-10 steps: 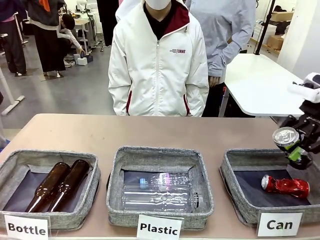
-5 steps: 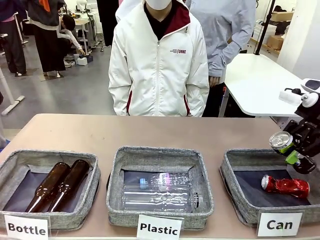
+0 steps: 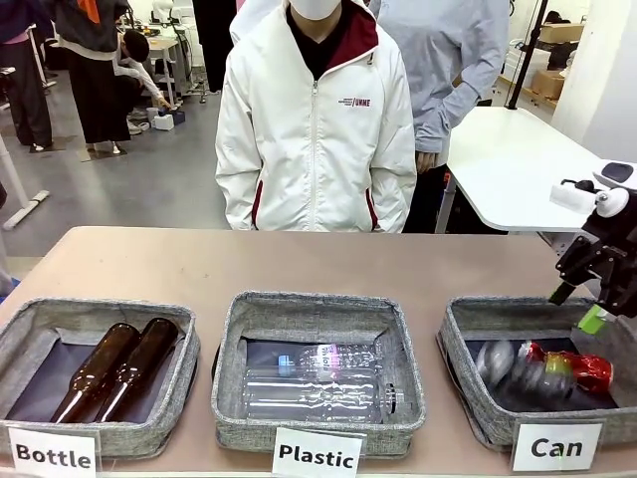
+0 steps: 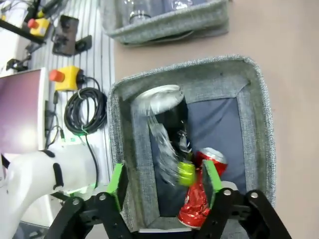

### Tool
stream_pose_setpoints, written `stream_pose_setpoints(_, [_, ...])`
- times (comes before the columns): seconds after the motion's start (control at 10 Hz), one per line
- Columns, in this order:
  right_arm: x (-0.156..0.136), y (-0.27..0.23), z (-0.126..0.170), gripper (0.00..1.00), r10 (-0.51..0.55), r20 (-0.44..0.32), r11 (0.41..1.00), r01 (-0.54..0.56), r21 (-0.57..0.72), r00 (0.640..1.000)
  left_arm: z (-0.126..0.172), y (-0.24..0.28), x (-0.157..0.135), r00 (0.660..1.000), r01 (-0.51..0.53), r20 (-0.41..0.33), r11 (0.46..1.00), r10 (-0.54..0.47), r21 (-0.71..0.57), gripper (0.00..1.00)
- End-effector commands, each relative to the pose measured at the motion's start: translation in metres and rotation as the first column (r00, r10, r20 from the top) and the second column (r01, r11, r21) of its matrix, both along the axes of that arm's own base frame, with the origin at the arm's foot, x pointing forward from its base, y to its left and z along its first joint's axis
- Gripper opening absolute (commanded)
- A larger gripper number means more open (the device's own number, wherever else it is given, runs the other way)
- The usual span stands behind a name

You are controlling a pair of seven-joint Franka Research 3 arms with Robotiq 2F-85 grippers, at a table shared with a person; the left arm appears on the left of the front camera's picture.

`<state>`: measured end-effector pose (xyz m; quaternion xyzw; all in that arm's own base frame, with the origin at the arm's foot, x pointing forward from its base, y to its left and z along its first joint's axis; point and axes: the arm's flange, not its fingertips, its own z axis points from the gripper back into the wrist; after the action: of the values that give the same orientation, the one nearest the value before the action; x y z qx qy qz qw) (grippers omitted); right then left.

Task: Sort the can waste into the basket.
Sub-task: Pick up the can waste from the table and place it in the right Fabric basket.

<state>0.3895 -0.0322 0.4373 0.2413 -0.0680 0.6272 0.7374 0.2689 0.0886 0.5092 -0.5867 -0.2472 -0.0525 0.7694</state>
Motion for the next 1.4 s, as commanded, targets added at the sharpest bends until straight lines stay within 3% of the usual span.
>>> stream_pose_setpoints(0.0, [0.005,0.000,0.004,1.00,-0.009,-0.028,0.999,0.008,-0.035,1.000,0.002,-0.002,0.001,1.000,0.003,0.015,1.000,-0.003,-0.013,1.00])
stream_pose_setpoints(0.4, [0.020,-0.003,-0.005,1.00,0.007,-0.053,0.996,-0.002,0.093,0.999,0.002,-0.002,0.001,1.000,0.003,0.015,1.000,-0.003,-0.013,1.00])
stream_pose_setpoints(0.5, [0.023,0.001,-0.009,1.00,-0.051,-0.033,0.984,0.056,0.169,0.998,0.002,-0.002,0.001,1.000,0.003,0.015,1.000,-0.003,-0.013,1.00])
stream_pose_setpoints(0.6, [0.028,0.016,-0.008,1.00,-0.080,-0.032,0.939,0.086,0.331,0.996,0.002,-0.002,0.001,1.000,0.003,0.015,1.000,-0.003,-0.013,1.00])
stream_pose_setpoints(0.7, [0.031,0.024,-0.004,1.00,0.016,-0.099,0.840,0.040,0.541,0.995,0.002,-0.002,0.001,1.000,0.003,0.015,1.000,-0.003,-0.013,1.00])
stream_pose_setpoints(0.8, [0.042,0.024,-0.001,1.00,0.001,-0.238,0.737,0.160,0.657,0.971,0.002,-0.002,0.001,1.000,0.003,0.015,1.000,-0.003,-0.013,1.00])
stream_pose_setpoints(0.9, [0.053,0.020,0.000,1.00,-0.088,-0.320,0.651,0.298,0.698,0.943,0.002,-0.002,0.001,1.000,0.003,0.015,1.000,-0.003,-0.013,1.00])
stream_pose_setpoints(1.0, [0.063,0.016,-0.001,1.00,-0.237,-0.385,0.560,0.449,0.696,0.892,0.002,-0.002,0.001,1.000,0.003,0.015,1.000,-0.003,-0.013,1.00])
stream_pose_setpoints(1.1, [0.069,0.015,-0.004,1.00,-0.310,-0.424,0.507,0.525,0.684,0.851,0.002,-0.002,0.001,1.000,0.003,0.015,1.000,-0.003,-0.013,1.00])
stream_pose_setpoints(1.2, [0.072,0.016,-0.006,1.00,-0.354,-0.449,0.470,0.571,0.673,0.820,0.002,-0.002,0.001,1.000,0.003,0.015,1.000,-0.003,-0.013,1.00])
stream_pose_setpoints(1.3, [0.072,0.016,-0.007,1.00,-0.351,-0.457,0.477,0.576,0.664,0.817,0.002,-0.002,0.001,1.000,0.003,0.015,1.000,-0.003,-0.013,1.00])
